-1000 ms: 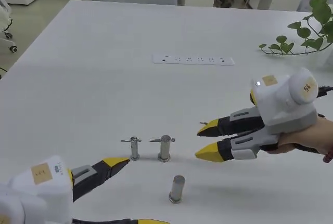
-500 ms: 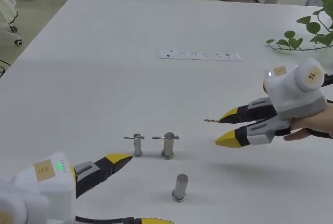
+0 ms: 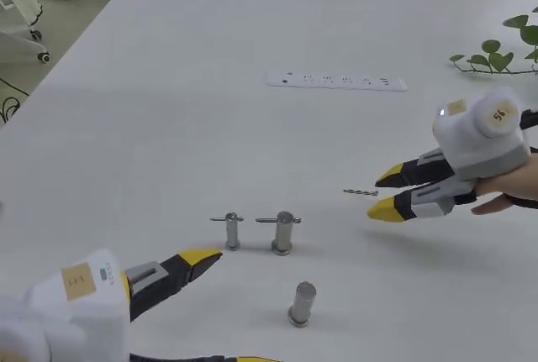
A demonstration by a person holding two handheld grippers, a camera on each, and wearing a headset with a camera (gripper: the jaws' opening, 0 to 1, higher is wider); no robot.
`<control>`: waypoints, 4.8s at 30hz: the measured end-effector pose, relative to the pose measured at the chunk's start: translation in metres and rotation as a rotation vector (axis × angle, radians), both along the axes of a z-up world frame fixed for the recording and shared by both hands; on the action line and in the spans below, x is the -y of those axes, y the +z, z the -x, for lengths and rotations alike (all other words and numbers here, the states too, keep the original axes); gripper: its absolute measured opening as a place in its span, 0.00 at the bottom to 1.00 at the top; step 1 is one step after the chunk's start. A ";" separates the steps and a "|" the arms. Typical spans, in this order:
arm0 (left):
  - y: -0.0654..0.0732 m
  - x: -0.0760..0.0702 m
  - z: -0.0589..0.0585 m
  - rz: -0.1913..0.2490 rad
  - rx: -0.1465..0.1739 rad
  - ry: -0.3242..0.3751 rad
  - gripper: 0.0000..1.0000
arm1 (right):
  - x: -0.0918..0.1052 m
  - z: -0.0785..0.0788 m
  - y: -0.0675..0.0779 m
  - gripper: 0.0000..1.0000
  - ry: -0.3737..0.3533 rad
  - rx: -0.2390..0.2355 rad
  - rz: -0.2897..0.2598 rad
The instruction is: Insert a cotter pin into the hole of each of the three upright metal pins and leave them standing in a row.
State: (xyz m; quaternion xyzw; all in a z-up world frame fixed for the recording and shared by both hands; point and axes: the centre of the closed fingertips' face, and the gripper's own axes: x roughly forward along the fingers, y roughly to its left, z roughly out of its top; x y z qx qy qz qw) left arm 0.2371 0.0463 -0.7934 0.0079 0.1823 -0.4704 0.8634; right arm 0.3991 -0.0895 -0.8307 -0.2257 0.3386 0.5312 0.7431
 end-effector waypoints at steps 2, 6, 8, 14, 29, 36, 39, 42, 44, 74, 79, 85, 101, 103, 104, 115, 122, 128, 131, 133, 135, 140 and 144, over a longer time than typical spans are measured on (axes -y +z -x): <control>-0.001 0.000 0.000 0.003 -0.003 0.002 0.79 | 0.000 -0.005 -0.003 0.36 -0.001 -0.002 0.006; 0.000 -0.001 0.000 0.000 -0.001 -0.002 0.78 | 0.001 -0.013 -0.009 0.34 0.003 -0.003 0.037; -0.001 -0.001 0.000 -0.001 -0.003 0.000 0.78 | 0.002 -0.016 -0.011 0.33 0.009 -0.010 0.049; -0.001 -0.002 0.000 0.000 -0.004 0.000 0.76 | 0.005 -0.022 -0.018 0.25 0.030 -0.015 0.081; -0.003 -0.003 0.000 -0.007 -0.012 -0.001 0.73 | 0.010 -0.028 -0.031 0.15 0.108 -0.016 0.162; -0.003 -0.002 0.001 -0.012 -0.013 -0.004 0.72 | 0.012 -0.033 -0.032 0.09 0.136 -0.001 0.194; -0.003 -0.003 0.001 -0.013 -0.015 -0.003 0.72 | 0.012 -0.036 -0.033 0.08 0.165 0.015 0.219; -0.004 -0.003 0.001 -0.016 -0.016 -0.003 0.72 | 0.012 -0.037 -0.034 0.06 0.184 0.030 0.243; -0.004 -0.003 0.001 -0.016 -0.017 -0.003 0.71 | 0.012 -0.036 -0.034 0.06 0.193 0.037 0.257; 0.001 -0.006 -0.001 -0.022 -0.012 0.002 0.71 | 0.008 -0.033 -0.026 0.02 0.256 0.115 0.315; 0.004 -0.007 -0.002 -0.020 -0.010 0.005 0.70 | 0.006 -0.027 -0.020 0.02 0.276 0.143 0.320; 0.012 -0.008 -0.005 0.006 -0.016 0.024 0.68 | -0.001 -0.019 -0.003 0.02 0.299 0.187 0.306; 0.038 -0.011 -0.020 0.157 -0.114 0.112 0.54 | -0.028 0.030 0.034 0.02 0.400 0.299 0.251; 0.040 -0.010 -0.020 0.175 -0.127 0.118 0.51 | -0.030 0.033 0.036 0.02 0.410 0.313 0.244; 0.040 -0.011 -0.022 0.182 -0.134 0.125 0.50 | -0.031 0.036 0.037 0.02 0.415 0.317 0.240; 0.040 -0.002 -0.022 0.232 -0.243 0.140 0.39 | -0.053 0.072 0.048 0.02 0.474 0.356 0.195; 0.037 0.004 -0.024 0.287 -0.361 0.185 0.32 | -0.065 0.087 0.053 0.02 0.513 0.388 0.179; 0.040 0.011 -0.026 0.349 -0.424 0.203 0.30 | -0.073 0.098 0.056 0.02 0.539 0.410 0.167; 0.043 0.016 -0.025 0.388 -0.459 0.208 0.29 | -0.077 0.105 0.057 0.02 0.552 0.418 0.162; 0.041 0.017 -0.026 0.387 -0.481 0.218 0.28 | -0.078 0.109 0.058 0.02 0.563 0.427 0.163; 0.040 0.019 -0.027 0.384 -0.487 0.218 0.27 | -0.080 0.112 0.058 0.02 0.570 0.430 0.161; 0.038 0.025 -0.027 0.392 -0.514 0.221 0.26 | -0.083 0.120 0.059 0.02 0.588 0.440 0.162; 0.038 0.030 -0.028 0.403 -0.530 0.219 0.24 | -0.086 0.125 0.059 0.02 0.597 0.443 0.159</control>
